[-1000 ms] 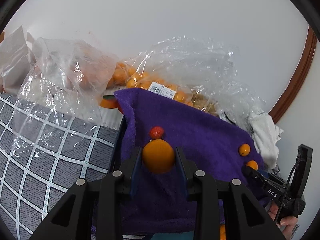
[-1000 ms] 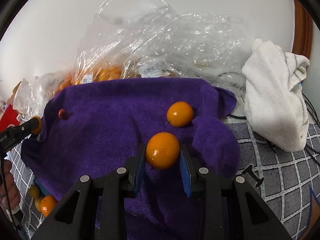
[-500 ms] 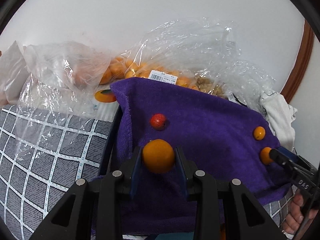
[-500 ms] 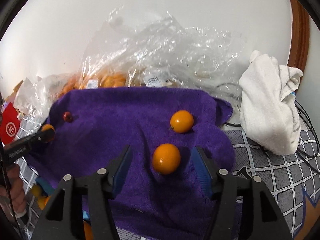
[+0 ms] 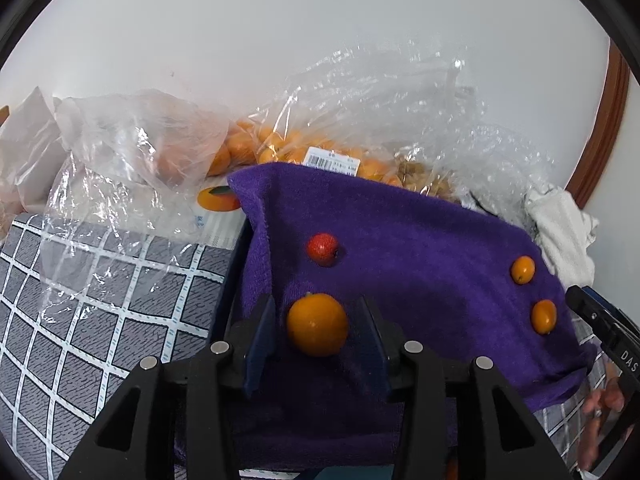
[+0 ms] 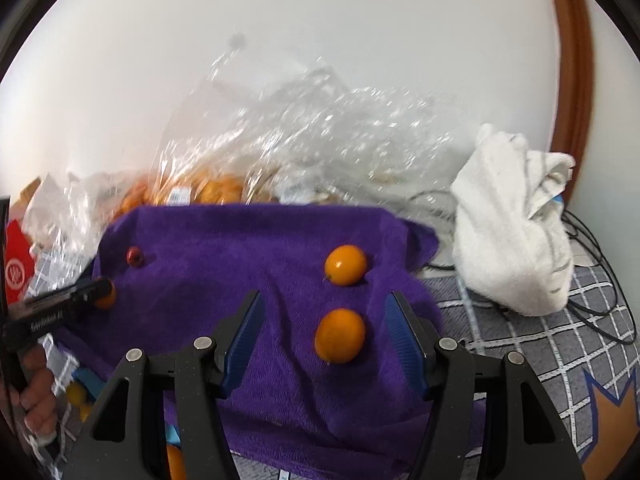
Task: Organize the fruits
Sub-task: 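Open both tools to release the oranges onto the towel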
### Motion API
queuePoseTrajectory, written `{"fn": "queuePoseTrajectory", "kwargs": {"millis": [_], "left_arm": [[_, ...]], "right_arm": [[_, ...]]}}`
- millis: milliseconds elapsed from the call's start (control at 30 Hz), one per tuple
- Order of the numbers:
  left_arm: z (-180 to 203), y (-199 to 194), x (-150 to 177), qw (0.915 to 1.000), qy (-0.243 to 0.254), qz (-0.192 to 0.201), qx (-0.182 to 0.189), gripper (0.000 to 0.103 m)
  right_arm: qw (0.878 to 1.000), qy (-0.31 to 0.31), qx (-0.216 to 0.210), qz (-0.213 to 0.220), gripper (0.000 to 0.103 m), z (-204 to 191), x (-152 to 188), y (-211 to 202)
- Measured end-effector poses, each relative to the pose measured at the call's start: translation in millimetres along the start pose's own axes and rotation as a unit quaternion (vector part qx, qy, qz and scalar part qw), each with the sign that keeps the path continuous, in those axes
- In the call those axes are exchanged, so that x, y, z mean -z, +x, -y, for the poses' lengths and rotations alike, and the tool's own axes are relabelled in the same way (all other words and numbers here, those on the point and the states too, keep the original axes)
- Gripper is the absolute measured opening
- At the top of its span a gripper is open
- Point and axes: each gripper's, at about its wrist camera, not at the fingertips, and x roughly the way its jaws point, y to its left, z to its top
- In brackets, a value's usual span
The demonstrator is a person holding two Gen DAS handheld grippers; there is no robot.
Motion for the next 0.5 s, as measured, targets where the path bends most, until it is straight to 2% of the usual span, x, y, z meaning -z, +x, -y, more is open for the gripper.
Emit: {"fn": "queuePoseTrajectory", "kwargs": {"millis": [133,300,367,500], "left_arm": [[-1.0,-17.4,-3.9,0.9997,-0.006,0.025,-0.003,0.044],[3.6,-49.9,-11.5,0.9977,0.005,0.064,-0.021,0.044],[3.8,-61.0,-11.7,0.9973,0.006,0.064,-0.035,0.043],[-1.6,-84.1,-1.4,0.9985,0.007,0.05,-0.022,0.043]], "right_arm": [[1.0,0.014,-0.013,0.01,0.062,0.9,-10.0,-17.4],[1.0,0.014,-0.027,-0.003,0.062,-7.2,-13.3,-43.5],[1.0,0.0,-0.028,-0.011,0.062,-13.8,-9.3,-55.1],[0.999,-0.022,-0.024,-0.029,0.062,-26.1,7.7,-73.5]]}}
